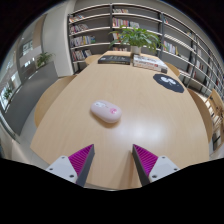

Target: Arrange mouse

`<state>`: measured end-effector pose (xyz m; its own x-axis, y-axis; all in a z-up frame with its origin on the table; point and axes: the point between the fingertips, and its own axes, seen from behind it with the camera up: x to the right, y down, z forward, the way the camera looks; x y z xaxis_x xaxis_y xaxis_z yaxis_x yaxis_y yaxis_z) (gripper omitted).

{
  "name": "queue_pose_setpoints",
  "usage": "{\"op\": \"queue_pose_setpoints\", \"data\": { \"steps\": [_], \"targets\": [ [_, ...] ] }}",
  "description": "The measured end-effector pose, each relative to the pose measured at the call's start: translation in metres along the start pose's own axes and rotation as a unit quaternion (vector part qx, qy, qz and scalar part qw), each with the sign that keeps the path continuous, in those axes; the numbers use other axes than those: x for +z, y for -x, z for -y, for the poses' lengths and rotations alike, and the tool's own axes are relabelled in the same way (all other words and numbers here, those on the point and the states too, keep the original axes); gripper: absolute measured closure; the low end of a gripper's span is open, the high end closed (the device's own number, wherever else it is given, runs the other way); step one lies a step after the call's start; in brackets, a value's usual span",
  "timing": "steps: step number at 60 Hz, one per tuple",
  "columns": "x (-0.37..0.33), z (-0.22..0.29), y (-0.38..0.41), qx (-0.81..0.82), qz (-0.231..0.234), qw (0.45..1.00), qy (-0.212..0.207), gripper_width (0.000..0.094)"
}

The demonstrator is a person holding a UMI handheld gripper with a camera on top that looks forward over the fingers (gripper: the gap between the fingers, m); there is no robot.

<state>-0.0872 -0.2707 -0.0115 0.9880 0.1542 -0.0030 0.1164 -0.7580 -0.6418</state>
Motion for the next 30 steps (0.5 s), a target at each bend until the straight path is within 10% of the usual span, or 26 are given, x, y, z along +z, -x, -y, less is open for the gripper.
{"op": "queue_pose_setpoints", "data": {
  "steps": [30],
  "targets": [
    [0.104,0.118,-0.016,0.046,-0.043,0.998,-0.007,0.0182]
  ]
}}
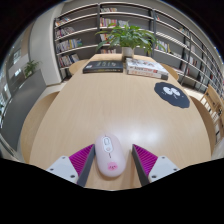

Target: Arrange mouse

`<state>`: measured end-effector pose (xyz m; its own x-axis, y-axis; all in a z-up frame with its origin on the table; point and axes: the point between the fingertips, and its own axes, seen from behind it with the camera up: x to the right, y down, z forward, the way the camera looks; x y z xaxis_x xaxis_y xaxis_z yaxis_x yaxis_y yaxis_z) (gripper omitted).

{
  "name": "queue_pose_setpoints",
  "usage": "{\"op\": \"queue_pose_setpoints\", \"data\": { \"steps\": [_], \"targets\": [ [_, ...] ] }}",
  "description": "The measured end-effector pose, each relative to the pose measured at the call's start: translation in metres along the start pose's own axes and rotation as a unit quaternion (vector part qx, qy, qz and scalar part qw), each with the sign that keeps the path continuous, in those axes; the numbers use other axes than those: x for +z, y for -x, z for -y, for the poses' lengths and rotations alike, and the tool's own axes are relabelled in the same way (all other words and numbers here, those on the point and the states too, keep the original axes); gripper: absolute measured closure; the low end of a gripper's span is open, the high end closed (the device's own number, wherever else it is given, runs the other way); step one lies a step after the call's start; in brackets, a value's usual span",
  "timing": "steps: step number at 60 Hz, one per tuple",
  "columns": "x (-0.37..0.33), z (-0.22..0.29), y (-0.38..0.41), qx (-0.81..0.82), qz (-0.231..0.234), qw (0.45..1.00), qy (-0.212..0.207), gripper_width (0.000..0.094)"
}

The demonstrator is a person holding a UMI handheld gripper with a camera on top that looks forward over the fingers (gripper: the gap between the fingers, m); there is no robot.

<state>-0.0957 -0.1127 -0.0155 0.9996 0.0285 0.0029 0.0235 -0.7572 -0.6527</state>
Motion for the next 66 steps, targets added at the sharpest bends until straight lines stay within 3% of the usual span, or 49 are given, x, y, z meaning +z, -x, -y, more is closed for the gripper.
{"op": "queue_pose_setpoints", "data": {
  "steps": [12,20,28,36,41,57,62,66],
  "targets": [
    [0.008,0.009,-0.005,0.01,-0.009,1.0,0.001,0.0431],
    [0.008,0.006,-0.004,0.015,-0.008,1.0,0.012,0.0473],
    [0.007,0.004,-0.005,0.014,-0.004,0.999,0.035,0.0601],
    [-0.003,0.01,-0.004,-0.001,0.011,0.998,0.064,0.0604],
    [-0.028,0.071,-0.008,-0.015,0.019,1.0,0.016,0.0603],
    [-0.067,0.346,-0.12,-0.027,-0.01,0.983,-0.182,0.0606],
    [-0.059,0.395,-0.18,-0.024,-0.034,0.977,-0.209,0.0605],
    [-0.031,0.404,-0.222,-0.015,-0.044,0.978,-0.204,0.0606]
  ]
}}
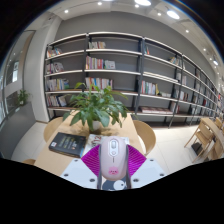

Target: Arrange mouse

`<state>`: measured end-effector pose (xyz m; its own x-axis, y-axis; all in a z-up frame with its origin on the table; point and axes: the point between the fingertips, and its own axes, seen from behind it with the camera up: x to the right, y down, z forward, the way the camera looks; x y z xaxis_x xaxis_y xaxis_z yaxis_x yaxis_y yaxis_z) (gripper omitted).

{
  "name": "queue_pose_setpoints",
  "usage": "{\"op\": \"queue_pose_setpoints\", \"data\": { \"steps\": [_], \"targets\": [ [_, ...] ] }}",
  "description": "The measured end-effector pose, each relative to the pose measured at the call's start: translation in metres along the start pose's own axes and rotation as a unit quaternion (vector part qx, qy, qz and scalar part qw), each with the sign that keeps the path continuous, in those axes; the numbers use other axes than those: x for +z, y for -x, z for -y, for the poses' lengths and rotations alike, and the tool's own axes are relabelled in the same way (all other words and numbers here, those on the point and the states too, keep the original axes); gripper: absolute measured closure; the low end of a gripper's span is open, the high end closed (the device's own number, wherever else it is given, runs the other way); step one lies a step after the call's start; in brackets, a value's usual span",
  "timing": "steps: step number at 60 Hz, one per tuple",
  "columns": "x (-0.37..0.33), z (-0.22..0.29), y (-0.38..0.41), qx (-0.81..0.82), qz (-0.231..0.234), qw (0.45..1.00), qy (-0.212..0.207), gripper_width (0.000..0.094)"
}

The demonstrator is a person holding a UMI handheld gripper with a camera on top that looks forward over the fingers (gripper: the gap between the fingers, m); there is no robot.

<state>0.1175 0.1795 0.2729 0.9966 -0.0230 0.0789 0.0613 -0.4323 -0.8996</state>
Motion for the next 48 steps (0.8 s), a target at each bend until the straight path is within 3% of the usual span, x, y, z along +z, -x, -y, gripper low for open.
{"op": "queue_pose_setpoints", "data": {
  "steps": [5,17,28,30,39,44,48],
  "targets": [
    [0.039,-0.056,-0.043,0.01,-0.011,0.999,0.035,0.0608],
    [0.092,-0.202,-0.067,0.02,0.012,0.984,0.174,0.0608],
    [0.1,-0.274,-0.068,0.037,0.024,0.973,0.228,0.0619],
    [0.104,-0.268,-0.066,0.036,0.024,0.976,0.215,0.0577],
    [0.103,-0.272,-0.068,0.031,0.022,0.971,0.236,0.0455],
    [0.094,-0.263,-0.07,0.012,0.009,0.969,0.246,0.0249],
    [0.081,-0.231,-0.063,0.016,0.01,0.975,0.219,0.0089]
  ]
}}
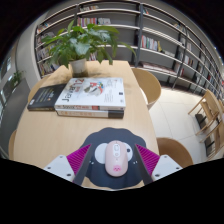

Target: Arrange mouse

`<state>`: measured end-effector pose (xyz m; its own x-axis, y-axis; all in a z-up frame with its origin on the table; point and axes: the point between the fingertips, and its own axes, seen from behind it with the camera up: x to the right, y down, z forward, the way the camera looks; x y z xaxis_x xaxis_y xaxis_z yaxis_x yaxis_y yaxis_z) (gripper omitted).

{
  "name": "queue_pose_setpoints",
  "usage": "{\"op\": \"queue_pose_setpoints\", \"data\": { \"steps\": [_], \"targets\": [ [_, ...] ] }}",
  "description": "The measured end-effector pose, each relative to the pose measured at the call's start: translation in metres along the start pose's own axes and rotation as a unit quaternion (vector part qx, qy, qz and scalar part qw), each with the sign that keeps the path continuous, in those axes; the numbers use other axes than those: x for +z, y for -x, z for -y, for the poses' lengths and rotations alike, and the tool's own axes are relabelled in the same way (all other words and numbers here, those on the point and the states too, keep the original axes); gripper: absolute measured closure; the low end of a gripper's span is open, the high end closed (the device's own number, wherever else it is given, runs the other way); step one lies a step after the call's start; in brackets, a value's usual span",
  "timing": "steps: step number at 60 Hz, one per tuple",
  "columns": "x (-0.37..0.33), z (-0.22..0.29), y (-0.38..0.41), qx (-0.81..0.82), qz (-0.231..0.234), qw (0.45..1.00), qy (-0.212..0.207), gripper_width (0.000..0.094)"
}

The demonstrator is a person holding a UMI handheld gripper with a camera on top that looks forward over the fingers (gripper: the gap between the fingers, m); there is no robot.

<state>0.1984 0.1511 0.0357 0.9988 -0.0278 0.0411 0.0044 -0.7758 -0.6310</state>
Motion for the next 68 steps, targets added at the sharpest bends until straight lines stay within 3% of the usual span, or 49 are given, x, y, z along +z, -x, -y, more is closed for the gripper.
{"op": "queue_pose_setpoints", "data": {
  "steps": [10,18,26,44,68],
  "targets": [
    [-0.095,0.038,0.028,-0.005,-0.019,0.998,-0.058,0.0073],
    [-0.172,0.033,0.081,0.003,0.0,0.995,-0.099,0.0069],
    [-0.232,-0.004,0.13,0.011,0.018,0.994,-0.109,0.0072],
    [-0.295,-0.1,0.196,0.0,0.017,0.996,-0.083,0.007],
    [-0.336,-0.125,0.219,-0.007,0.009,0.995,-0.101,0.0071]
  ]
}}
